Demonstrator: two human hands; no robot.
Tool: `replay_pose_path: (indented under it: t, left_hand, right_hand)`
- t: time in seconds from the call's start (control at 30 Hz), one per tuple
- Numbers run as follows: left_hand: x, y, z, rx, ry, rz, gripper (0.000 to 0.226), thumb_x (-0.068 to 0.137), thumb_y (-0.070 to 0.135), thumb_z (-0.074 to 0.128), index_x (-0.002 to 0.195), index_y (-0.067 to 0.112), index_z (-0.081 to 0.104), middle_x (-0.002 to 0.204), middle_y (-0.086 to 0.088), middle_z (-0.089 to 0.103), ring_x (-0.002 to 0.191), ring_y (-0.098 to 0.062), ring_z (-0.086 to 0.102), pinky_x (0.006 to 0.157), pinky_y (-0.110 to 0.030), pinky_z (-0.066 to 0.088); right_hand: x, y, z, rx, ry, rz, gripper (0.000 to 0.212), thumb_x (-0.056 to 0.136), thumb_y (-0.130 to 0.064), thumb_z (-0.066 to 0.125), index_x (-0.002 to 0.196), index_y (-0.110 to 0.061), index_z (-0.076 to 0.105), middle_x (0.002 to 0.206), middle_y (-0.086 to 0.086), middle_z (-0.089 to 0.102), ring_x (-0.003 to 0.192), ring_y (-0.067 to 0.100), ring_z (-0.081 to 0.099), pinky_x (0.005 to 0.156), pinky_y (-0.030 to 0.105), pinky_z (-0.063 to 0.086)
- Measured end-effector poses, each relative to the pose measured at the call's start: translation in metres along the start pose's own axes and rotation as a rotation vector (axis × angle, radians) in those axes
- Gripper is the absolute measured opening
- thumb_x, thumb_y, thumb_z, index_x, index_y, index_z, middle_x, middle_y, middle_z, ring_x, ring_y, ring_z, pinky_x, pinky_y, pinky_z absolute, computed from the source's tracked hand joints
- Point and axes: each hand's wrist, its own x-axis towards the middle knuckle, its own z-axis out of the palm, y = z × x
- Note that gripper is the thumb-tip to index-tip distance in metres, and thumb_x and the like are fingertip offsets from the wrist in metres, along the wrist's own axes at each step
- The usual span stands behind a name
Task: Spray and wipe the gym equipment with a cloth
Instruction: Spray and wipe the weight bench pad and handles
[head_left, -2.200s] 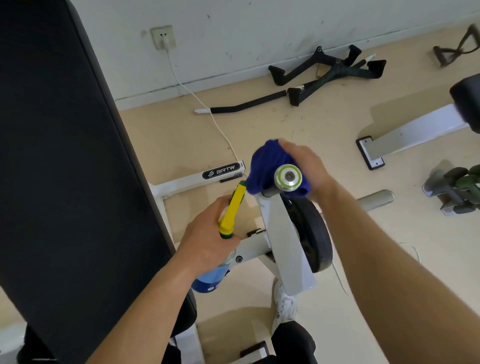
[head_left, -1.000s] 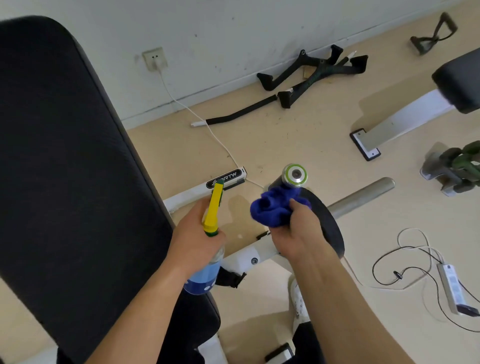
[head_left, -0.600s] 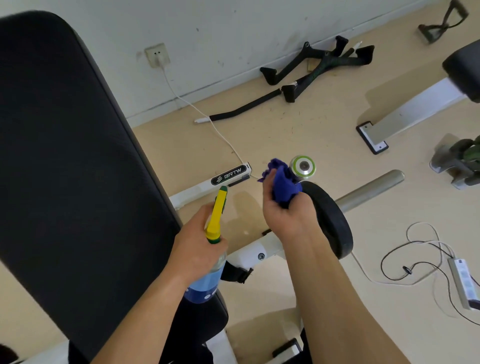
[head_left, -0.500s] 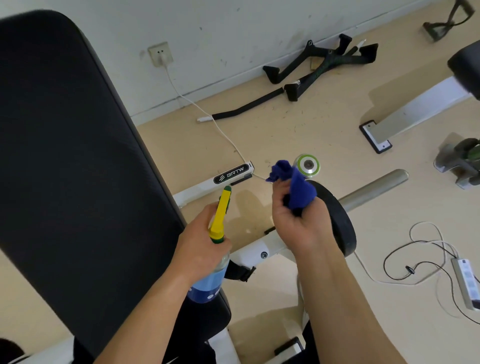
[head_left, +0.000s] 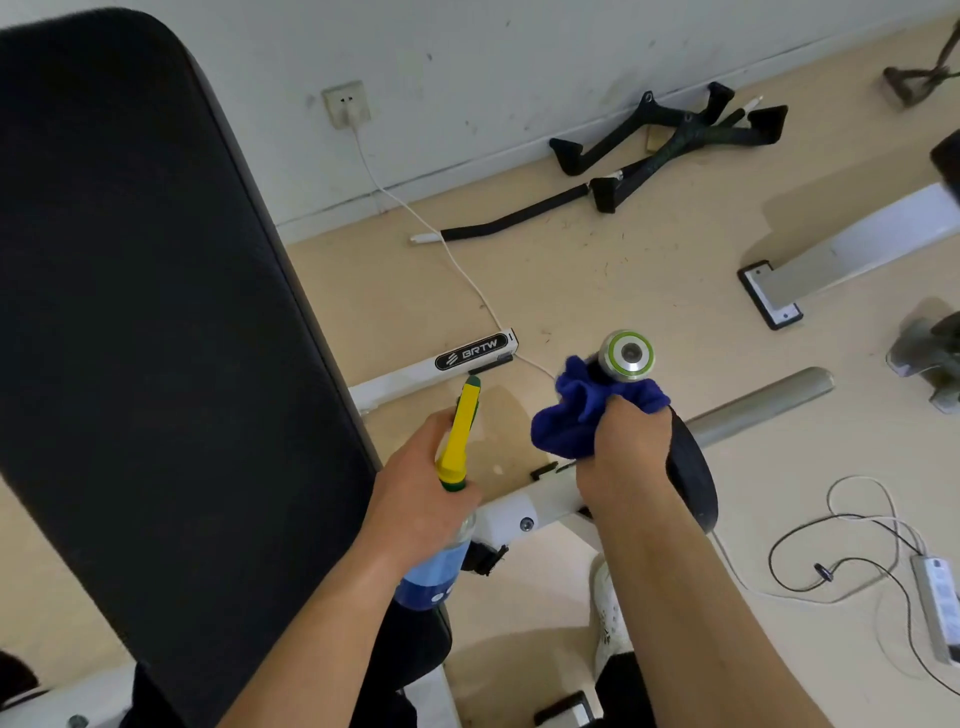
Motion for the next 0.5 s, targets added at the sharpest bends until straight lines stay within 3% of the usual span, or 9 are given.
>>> replay_pose_path:
  t: [0.07, 0.13, 0.23, 0.33, 0.4, 0.47, 0.5]
  left_hand:
    - [0.001, 0.003, 0.004, -0.016, -0.006, -0.008, 0.057, 0.082, 0.008, 0.067, 0.126, 0.042, 0.054, 0.078, 0.018, 0.061, 0.070, -0.004, 0.056, 0.071, -0.025, 0.049]
    - [0.000, 0.006, 0.007, -0.022, -0.018, 0.003, 0.056, 0.082, 0.005, 0.065, 0.125, 0.039, 0.054, 0.071, 0.028, 0.057, 0.066, 0.002, 0.054, 0.067, -0.017, 0.043]
    - [0.001, 0.009, 0.009, -0.012, -0.024, 0.003, 0.054, 0.082, 0.005, 0.064, 0.121, 0.041, 0.054, 0.063, 0.029, 0.053, 0.060, 0.002, 0.051, 0.064, -0.018, 0.039]
    - [0.003, 0.010, 0.009, 0.006, -0.013, -0.011, 0.054, 0.083, 0.008, 0.064, 0.122, 0.043, 0.054, 0.064, 0.024, 0.053, 0.060, 0.000, 0.050, 0.064, -0.020, 0.039]
    - [0.004, 0.011, 0.008, 0.005, 0.005, -0.018, 0.055, 0.083, 0.008, 0.066, 0.125, 0.044, 0.054, 0.068, 0.018, 0.055, 0.062, 0.000, 0.052, 0.066, -0.020, 0.041]
    - [0.004, 0.013, 0.009, -0.003, 0.018, -0.021, 0.055, 0.084, 0.007, 0.067, 0.125, 0.043, 0.055, 0.072, 0.014, 0.055, 0.063, 0.001, 0.052, 0.066, -0.020, 0.042]
    - [0.004, 0.013, 0.010, -0.007, 0.021, -0.022, 0.055, 0.084, 0.007, 0.067, 0.124, 0.042, 0.055, 0.073, 0.013, 0.055, 0.063, 0.002, 0.052, 0.066, -0.020, 0.042]
  right_hand:
    - [-0.002, -0.004, -0.009, 0.006, -0.103, -0.027, 0.029, 0.086, 0.019, 0.042, 0.094, -0.003, 0.058, 0.083, 0.011, 0.073, 0.078, 0.023, 0.068, 0.069, 0.039, 0.053]
    - [-0.006, -0.004, -0.022, 0.053, -0.118, -0.046, 0.022, 0.089, 0.013, 0.053, 0.100, -0.006, 0.058, 0.095, 0.014, 0.071, 0.090, 0.024, 0.067, 0.079, 0.040, 0.051]
    - [-0.010, 0.003, -0.032, 0.080, 0.027, -0.159, 0.028, 0.098, -0.004, 0.054, 0.123, -0.018, 0.057, 0.117, 0.005, 0.069, 0.104, 0.018, 0.068, 0.090, 0.034, 0.054]
    - [0.004, 0.020, -0.019, -0.187, 0.209, -0.326, 0.033, 0.098, -0.011, 0.051, 0.125, -0.029, 0.047, 0.119, -0.003, 0.063, 0.105, 0.013, 0.065, 0.094, 0.036, 0.052]
    - [0.012, 0.029, -0.005, -0.239, 0.237, -0.299, 0.037, 0.095, -0.007, 0.045, 0.116, -0.036, 0.042, 0.109, 0.002, 0.063, 0.088, 0.020, 0.065, 0.084, 0.048, 0.056]
    - [0.019, 0.035, 0.000, -0.201, 0.163, -0.238, 0.039, 0.090, -0.002, 0.042, 0.111, -0.034, 0.044, 0.097, 0.011, 0.066, 0.067, 0.027, 0.061, 0.058, 0.044, 0.053]
    - [0.021, 0.035, -0.002, -0.225, 0.131, -0.227, 0.038, 0.088, 0.000, 0.041, 0.110, -0.030, 0.046, 0.093, 0.012, 0.067, 0.064, 0.027, 0.060, 0.053, 0.038, 0.050]
